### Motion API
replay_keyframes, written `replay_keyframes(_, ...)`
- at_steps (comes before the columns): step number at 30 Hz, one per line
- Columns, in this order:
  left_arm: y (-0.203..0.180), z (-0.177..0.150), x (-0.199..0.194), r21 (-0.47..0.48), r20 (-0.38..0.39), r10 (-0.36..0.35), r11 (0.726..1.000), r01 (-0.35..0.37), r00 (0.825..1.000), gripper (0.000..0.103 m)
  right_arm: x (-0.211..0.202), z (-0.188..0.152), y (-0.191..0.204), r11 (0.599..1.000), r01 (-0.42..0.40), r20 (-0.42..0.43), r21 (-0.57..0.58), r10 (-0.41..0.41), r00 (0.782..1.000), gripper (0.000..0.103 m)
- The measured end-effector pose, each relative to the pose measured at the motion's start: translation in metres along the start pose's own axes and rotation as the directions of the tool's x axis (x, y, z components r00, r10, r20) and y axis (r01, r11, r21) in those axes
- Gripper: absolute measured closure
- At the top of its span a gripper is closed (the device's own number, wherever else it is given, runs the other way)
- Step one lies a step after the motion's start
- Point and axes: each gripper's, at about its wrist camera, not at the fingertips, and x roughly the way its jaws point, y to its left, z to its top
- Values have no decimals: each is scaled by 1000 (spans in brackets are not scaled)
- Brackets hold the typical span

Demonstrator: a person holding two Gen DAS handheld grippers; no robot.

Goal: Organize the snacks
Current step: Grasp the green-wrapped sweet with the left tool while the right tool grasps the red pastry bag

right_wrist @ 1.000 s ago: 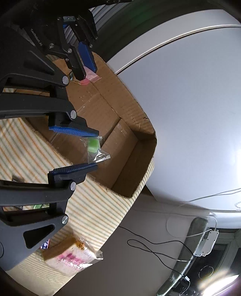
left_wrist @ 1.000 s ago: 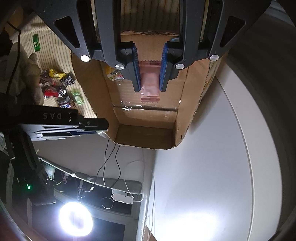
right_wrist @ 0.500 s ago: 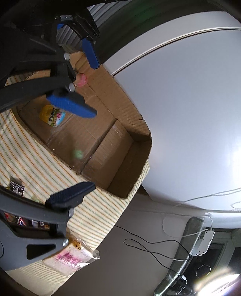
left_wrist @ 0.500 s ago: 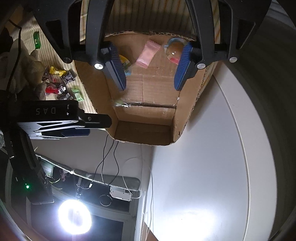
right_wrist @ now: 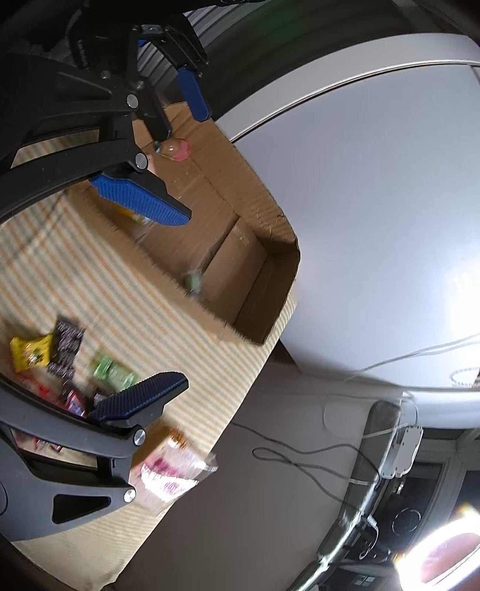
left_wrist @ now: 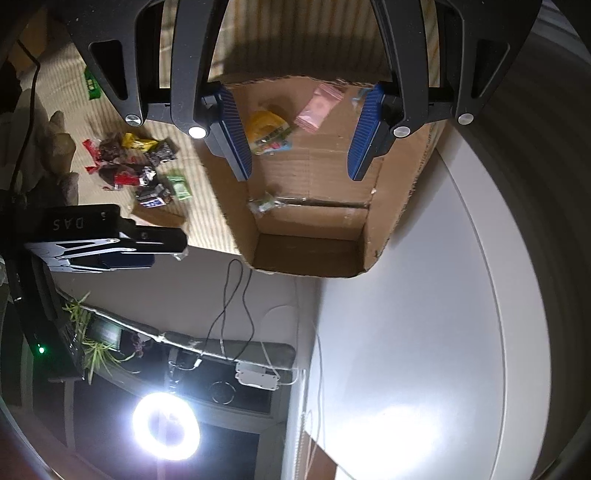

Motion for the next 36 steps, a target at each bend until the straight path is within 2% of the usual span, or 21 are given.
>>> replay_keyframes(9, -39, -5, -11, 53, -1, -80, 995, 80, 997, 50, -43, -35, -46, 997, 57, -4, 60, -57, 998, 19)
replay_keyframes(17, -84, -17, -7, 102, -53, -174, 979, 178, 983, 50, -52, -64, -77, 992, 102, -43, 73, -99, 994, 19)
replay_keyframes(24, -129, -36, -4, 151, -127, -257, 950, 274, 958, 50, -40, -80, -88, 995, 83, -83, 54, -78, 993, 19)
replay_keyframes(31, -165, -60, 5, 165, -217, -347, 908, 385, 912, 50, -23, -93, -88, 999, 42, -109, -8, -43, 993, 19)
replay_keyframes(33, -173, -66, 9, 164, -239, -353, 903, 396, 904, 50, -19, -94, -88, 999, 37, -117, -22, -40, 992, 19)
replay_keyframes(36, -188, -75, 13, 197, -262, -343, 896, 398, 902, 50, -14, -96, -88, 999, 33, -121, -38, -38, 992, 19)
